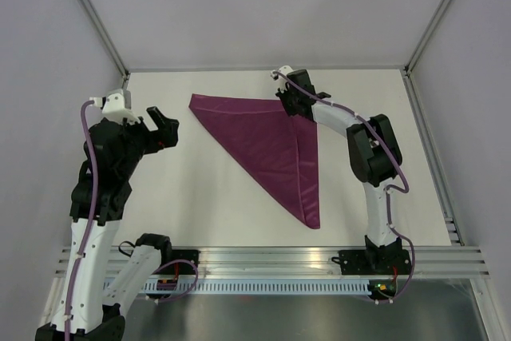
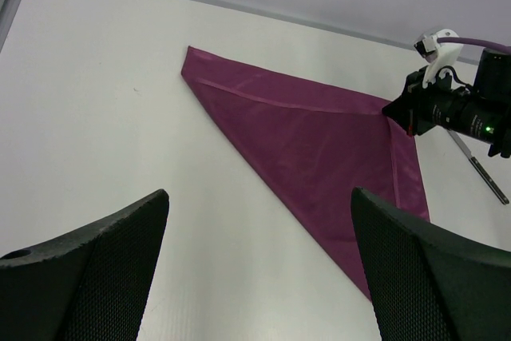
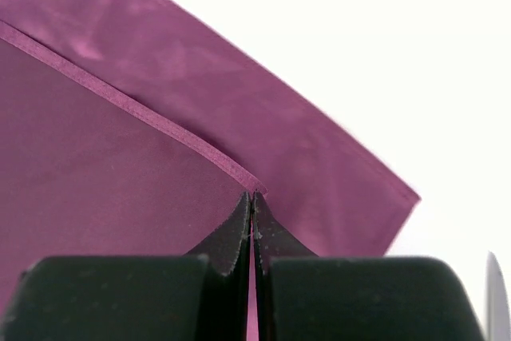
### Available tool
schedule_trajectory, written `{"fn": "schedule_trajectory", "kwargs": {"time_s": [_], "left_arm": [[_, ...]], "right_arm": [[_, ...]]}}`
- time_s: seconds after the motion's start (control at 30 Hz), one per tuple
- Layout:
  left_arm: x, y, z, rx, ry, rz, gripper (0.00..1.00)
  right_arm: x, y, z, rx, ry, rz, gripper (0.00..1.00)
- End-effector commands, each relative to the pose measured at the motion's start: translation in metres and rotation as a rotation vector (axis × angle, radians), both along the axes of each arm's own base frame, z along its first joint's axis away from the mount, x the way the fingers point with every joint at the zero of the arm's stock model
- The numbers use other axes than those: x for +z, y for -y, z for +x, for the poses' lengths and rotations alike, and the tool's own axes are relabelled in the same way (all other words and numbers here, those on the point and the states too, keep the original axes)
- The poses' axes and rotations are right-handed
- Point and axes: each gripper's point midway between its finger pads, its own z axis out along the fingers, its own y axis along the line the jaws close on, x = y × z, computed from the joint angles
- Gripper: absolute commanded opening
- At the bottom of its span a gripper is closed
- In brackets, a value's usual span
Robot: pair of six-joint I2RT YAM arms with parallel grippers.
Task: Fold the napkin, place the utensils inside, and roll it up
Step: Fold the napkin at the center of the board.
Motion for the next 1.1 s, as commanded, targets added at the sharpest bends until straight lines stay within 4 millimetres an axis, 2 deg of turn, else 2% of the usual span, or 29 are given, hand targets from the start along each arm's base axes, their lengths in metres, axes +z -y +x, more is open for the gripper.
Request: {"fn": "schedule_trajectory", "kwargs": {"time_s": [0.0,0.13,0.53,1.07], "left_arm": [[0.008,0.003,0.004,-0.030,0.041,0.023,0.98],[0.007,0.003,0.006,-0.029,0.038,0.023,0.98],[0.009,0.007,0.007,-0.053,0.039,0.019,0.98],[0.007,0.007,0.007,-0.053,0.034,0.019,0.98]], "right_arm": [[0.034,0.014,0.011,-0.041,0.081,0.008,0.01],[0.032,0.032,0.020,-0.076,0.085,0.005,0.01],[0.027,0.064,0.034,-0.141,0.087,0.001,0.00],[0.016,0.088,0.040,-0.182,0.072,-0.008,0.00]]}}
